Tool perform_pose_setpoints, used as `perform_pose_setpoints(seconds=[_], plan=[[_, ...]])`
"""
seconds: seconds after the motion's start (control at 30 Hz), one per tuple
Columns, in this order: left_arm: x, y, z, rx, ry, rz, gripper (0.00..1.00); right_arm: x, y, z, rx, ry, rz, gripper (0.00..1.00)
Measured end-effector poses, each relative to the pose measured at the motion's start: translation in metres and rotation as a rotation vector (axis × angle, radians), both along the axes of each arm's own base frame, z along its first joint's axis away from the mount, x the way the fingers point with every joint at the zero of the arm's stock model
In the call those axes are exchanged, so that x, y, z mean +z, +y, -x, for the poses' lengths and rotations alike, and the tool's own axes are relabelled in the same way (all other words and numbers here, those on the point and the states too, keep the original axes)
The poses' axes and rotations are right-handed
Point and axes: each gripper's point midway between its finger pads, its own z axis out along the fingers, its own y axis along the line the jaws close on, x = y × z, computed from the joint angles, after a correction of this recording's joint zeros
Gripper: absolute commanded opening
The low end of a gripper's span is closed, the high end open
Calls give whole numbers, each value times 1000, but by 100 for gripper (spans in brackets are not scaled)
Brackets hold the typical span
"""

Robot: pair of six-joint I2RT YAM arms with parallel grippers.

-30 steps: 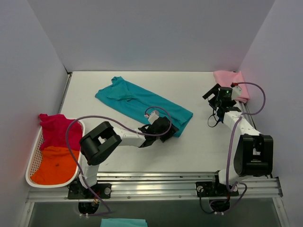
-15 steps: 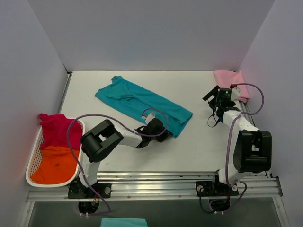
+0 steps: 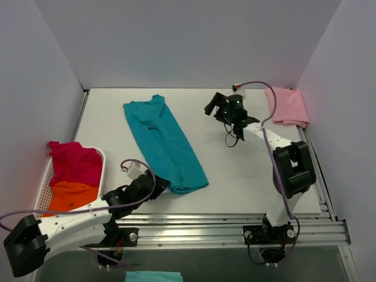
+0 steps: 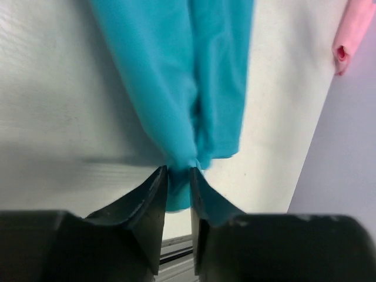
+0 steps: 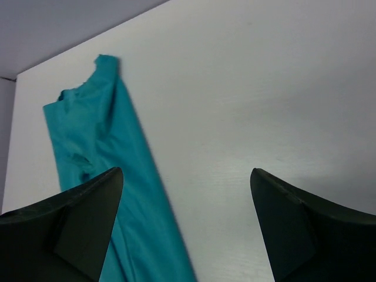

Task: Fold and stack the t-shirts
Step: Fold the tshirt

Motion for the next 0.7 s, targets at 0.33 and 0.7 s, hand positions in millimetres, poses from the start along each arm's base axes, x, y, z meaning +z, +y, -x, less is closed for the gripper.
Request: perform_pose_setpoints(seconds=[0.33, 0.7], plan=[[39, 73, 21, 138, -94, 21, 94, -48, 177, -74, 303, -33, -31, 86], [12, 97, 29, 164, -41, -127, 95, -102, 217, -109, 361, -5, -58, 87]])
